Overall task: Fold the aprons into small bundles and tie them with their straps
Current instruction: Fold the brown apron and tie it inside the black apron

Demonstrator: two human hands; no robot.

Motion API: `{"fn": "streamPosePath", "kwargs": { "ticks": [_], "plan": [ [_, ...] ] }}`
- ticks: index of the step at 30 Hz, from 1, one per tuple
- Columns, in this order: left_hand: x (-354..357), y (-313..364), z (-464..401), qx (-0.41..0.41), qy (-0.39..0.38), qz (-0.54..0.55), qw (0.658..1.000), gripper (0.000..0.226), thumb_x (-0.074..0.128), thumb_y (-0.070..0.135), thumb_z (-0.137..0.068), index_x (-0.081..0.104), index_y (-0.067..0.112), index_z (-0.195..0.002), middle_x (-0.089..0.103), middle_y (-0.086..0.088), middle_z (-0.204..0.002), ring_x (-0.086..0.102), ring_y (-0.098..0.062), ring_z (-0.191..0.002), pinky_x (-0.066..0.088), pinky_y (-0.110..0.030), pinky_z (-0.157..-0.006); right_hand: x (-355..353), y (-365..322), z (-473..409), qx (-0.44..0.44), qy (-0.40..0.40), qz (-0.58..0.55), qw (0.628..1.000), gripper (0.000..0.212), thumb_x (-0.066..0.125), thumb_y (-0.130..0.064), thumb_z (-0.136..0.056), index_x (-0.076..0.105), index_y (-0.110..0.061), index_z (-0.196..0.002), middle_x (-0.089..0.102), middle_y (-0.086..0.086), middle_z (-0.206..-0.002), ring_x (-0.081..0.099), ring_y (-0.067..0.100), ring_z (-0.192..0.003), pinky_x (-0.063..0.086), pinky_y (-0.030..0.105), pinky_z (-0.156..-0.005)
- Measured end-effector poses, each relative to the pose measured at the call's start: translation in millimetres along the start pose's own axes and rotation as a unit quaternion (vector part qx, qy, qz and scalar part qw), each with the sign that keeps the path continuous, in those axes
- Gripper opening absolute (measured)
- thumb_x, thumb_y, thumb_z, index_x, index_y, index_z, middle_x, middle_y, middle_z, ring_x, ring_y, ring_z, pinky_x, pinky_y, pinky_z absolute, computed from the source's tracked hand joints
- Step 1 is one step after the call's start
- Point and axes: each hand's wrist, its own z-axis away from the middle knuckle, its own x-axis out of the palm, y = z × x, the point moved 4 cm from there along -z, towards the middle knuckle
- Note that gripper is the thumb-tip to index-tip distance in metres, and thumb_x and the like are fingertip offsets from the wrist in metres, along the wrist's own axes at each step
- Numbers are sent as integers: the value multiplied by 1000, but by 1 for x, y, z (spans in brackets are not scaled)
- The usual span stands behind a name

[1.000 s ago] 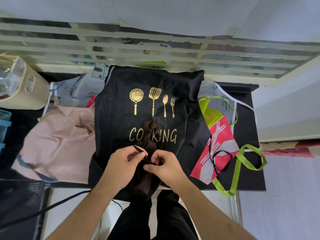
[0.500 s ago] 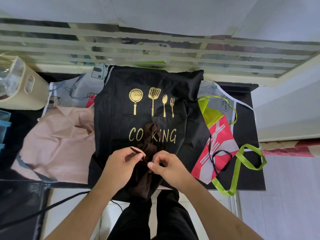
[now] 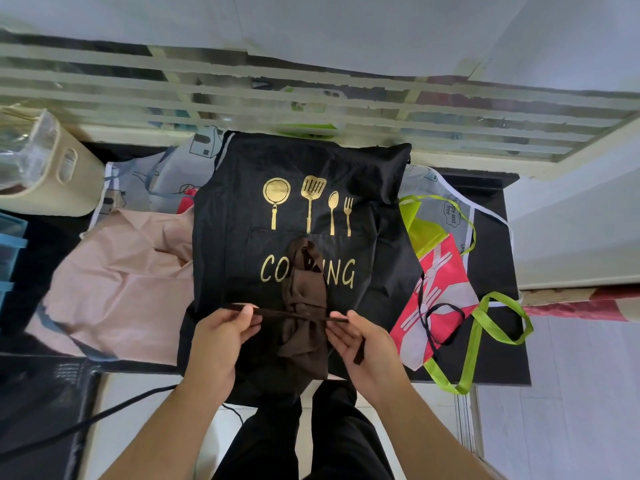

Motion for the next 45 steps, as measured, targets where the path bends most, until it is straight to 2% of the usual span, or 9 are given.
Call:
{"fn": "streamPosePath", "kwargs": {
  "ticks": [10, 18, 25, 27, 30, 32, 35, 41, 45],
  "plan": [
    [11, -23, -17, -158, 22, 394, 905, 24, 38, 5, -111, 55, 5, -95, 59, -12, -80, 65, -22, -77, 52, -55, -102, -21, 0, -8, -5, 113, -182, 977, 14, 47, 0, -105, 48, -10, -95, 40, 7, -67, 43, 18, -59, 54, 42, -75],
    [9, 8, -3, 12, -9, 43, 999, 24, 44, 9, -110, 59, -5, -99, 64, -21, -88, 70, -32, -84, 61, -39, -82, -21, -31, -6, -97, 69, 171, 978, 39, 49, -9, -108, 47, -10, -69, 40, 7, -67, 43, 21, -63, 45, 39, -66],
    [8, 21, 7, 166, 80, -264, 947, 56, 72, 10, -95, 41, 12, -142, 61, -9, -129, 65, -22, -113, 55, -44, -105, -1, -35, 1, -157, 2, 447, 881, 24, 60, -8, -102, 55, -25, -117, 65, 7, -90, 68, 22, -72, 61, 37, -76],
    [14, 32, 18, 329, 104, -381, 858, 64, 76, 7, -88, 45, 15, -144, 50, -8, -140, 52, -25, -129, 47, -42, -112, 6, -35, 4, -204, -11, 527, 825, 37, 66, -7, -97, 54, -33, -120, 60, -6, -102, 65, 10, -82, 56, 21, -78],
    [32, 29, 22, 454, -28, -529, 717, 45, 72, 10, -88, 66, 26, -129, 55, 5, -135, 51, -20, -131, 32, -38, -115, 14, -33, 12, -333, -11, 721, 607, 24, 65, -16, -88, 66, -30, -108, 56, -11, -117, 53, 10, -111, 42, 21, -99],
    [40, 18, 21, 425, -117, -576, 688, 30, 63, 25, -99, 67, 31, -128, 60, 13, -131, 55, -12, -127, 26, -32, -117, 15, -28, 15, -367, -3, 794, 484, 23, 61, -27, -82, 76, -25, -99, 59, -9, -119, 47, 21, -122, 39, 38, -110],
    [42, 13, 18, 372, -151, -610, 683, 26, 47, 35, -108, 64, 32, -127, 68, 12, -117, 63, -10, -110, 37, -28, -112, 14, -21, 14, -349, -9, 827, 440, 18, 65, -33, -87, 80, -26, -93, 62, -9, -116, 49, 25, -121, 38, 45, -111],
    [24, 12, 7, 189, -219, -563, 774, 23, 53, 33, -106, 68, 30, -90, 71, 13, -82, 67, -2, -80, 55, -21, -78, 8, -22, 8, -165, -45, 766, 620, 20, 50, -31, -109, 58, -25, -91, 60, -9, -81, 59, 12, -74, 39, 17, -65],
    [19, 27, 16, 130, -304, -430, 840, 26, 59, 27, -105, 76, 29, -85, 72, 19, -101, 66, 2, -99, 49, -25, -97, 4, -24, 9, -161, -25, 749, 642, 18, 56, -31, -107, 59, -30, -89, 60, -12, -78, 60, 9, -70, 39, 16, -57]
  ]
}}
